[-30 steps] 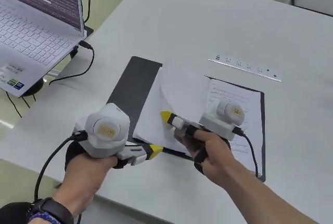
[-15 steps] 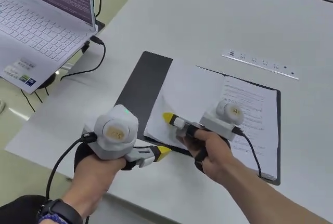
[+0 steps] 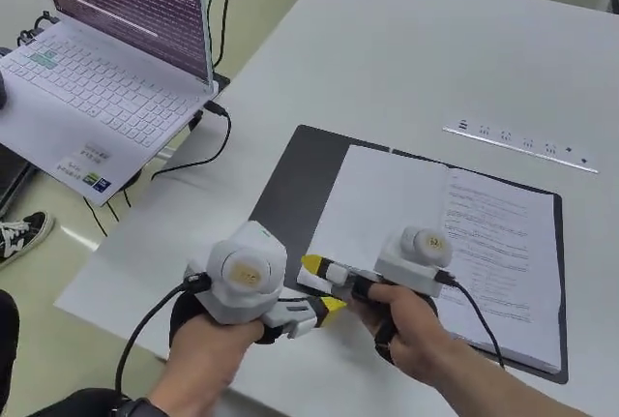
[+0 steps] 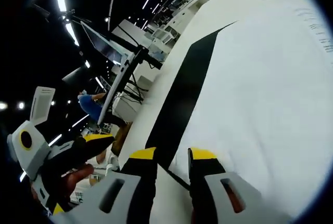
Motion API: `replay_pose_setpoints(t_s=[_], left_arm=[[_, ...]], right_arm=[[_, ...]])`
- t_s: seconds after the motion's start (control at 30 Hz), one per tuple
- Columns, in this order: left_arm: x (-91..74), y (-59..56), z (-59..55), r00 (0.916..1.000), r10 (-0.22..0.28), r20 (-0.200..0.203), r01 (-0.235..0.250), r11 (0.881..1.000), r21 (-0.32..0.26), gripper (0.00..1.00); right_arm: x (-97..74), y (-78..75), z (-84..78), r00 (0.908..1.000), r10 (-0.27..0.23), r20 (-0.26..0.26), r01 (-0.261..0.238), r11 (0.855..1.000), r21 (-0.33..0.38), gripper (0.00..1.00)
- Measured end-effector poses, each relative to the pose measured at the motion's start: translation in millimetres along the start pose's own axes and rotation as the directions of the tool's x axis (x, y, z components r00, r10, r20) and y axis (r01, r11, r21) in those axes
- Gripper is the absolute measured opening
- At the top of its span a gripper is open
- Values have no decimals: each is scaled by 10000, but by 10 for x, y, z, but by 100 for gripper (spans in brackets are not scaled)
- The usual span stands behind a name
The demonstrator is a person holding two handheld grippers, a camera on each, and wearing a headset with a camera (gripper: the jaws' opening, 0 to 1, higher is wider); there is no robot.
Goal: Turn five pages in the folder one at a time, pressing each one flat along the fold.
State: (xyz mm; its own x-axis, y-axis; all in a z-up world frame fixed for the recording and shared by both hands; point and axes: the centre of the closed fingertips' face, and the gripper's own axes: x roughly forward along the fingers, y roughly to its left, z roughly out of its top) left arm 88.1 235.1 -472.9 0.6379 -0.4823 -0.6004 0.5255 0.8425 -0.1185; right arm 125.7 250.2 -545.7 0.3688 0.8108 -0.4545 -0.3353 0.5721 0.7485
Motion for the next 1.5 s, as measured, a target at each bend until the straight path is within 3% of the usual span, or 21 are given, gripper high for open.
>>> replay_pose_setpoints(t_s=[0.37,0.47,0.57,0.93,1.13,1.27,1.5], left_arm=[[-64,25,29,9998,187,79,-188,9997,152,73],[-72,38,26,9997,211,116,-211,9998,48,73],[-67,43,11,9998,200,88,-201,9998,40,73],[9,96,-69,9999,13,-102,-12,9999,102,69],[113,117,-75,9997,-195,-156,194,9998,-18,65],[196,132,-63,9995,-257,-181,257,9997,39,59],[348,116,-20,9985,-505,-208,508,9986,157,48]], right_arm=[[-61,59,78,9985,520,152,-521,9986,72,37],[-170,118,162,9957,812,439,-810,9967,-49,37],[-321,150,191,9951,820,550,-798,9960,-414,39],[-852,-102,249,9957,40,930,79,9919,-1271,40],[-1153,-217,285,9908,-442,1283,623,9881,-1405,39],[-1334,-314,295,9848,-728,1577,943,9866,-1330,39],[-1530,-405,212,9812,-999,1650,1224,9836,-1325,39]])
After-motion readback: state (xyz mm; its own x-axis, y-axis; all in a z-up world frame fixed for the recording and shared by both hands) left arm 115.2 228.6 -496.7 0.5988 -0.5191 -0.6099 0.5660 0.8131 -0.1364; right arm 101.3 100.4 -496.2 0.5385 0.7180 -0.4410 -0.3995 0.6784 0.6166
